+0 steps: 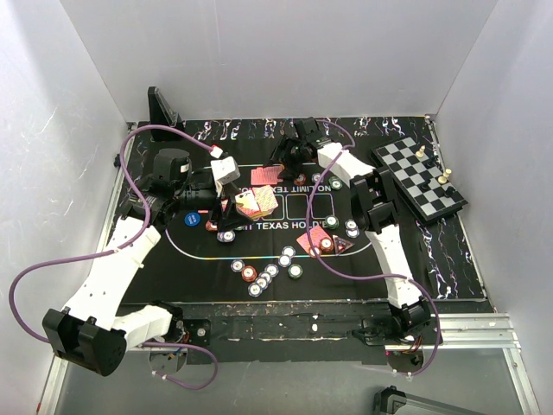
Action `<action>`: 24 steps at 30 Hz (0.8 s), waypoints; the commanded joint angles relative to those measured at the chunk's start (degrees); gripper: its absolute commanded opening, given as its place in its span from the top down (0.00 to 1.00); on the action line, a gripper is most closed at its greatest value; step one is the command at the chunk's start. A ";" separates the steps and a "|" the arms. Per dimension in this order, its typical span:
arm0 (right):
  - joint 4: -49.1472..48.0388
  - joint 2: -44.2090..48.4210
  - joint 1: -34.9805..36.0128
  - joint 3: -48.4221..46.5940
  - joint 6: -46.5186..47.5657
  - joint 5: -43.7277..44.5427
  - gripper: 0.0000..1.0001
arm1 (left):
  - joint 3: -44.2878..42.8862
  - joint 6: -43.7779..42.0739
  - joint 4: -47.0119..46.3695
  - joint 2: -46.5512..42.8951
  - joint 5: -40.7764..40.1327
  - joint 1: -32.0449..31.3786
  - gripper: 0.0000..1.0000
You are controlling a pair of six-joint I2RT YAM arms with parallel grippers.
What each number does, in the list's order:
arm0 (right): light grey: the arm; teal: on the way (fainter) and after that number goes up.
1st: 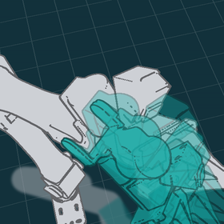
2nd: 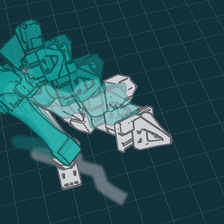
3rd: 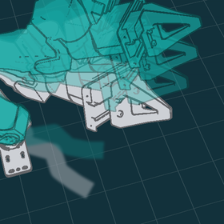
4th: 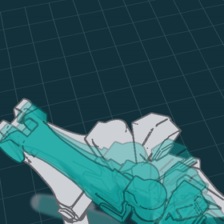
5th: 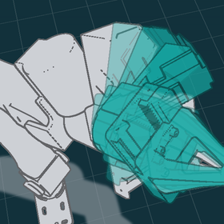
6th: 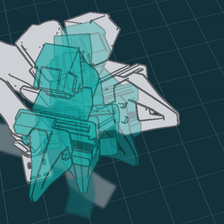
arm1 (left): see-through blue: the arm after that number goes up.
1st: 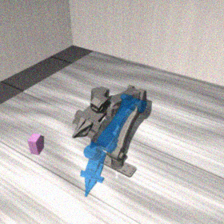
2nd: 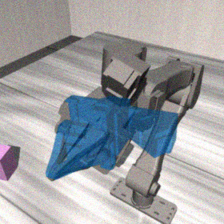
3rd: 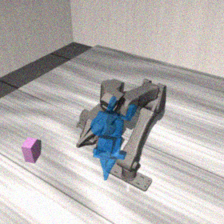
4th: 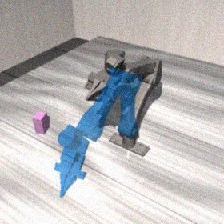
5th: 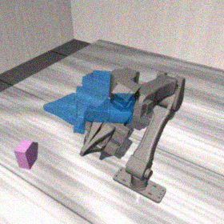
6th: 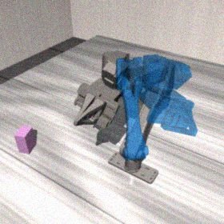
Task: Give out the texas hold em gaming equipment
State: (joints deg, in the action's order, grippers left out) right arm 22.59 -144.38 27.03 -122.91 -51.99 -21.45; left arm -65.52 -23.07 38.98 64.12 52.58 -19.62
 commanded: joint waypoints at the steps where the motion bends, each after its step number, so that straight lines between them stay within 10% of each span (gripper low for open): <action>1: 5.00 4.01 0.22 -1.37 2.50 2.55 0.21 | -1.98 0.22 -0.57 -1.98 1.83 0.19 1.00; 13: 5.45 23.76 -1.80 4.68 5.32 -1.56 0.16 | -0.93 -0.22 -0.40 -2.15 2.09 0.28 1.00; 24: -16.76 52.87 -2.42 41.33 -3.29 -19.14 0.11 | -0.23 -1.80 -1.19 -0.49 3.23 0.19 1.00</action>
State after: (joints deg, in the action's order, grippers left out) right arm 16.38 -95.09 24.03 -89.93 -51.18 -31.66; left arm -65.49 -23.40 39.31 63.96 53.43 -19.62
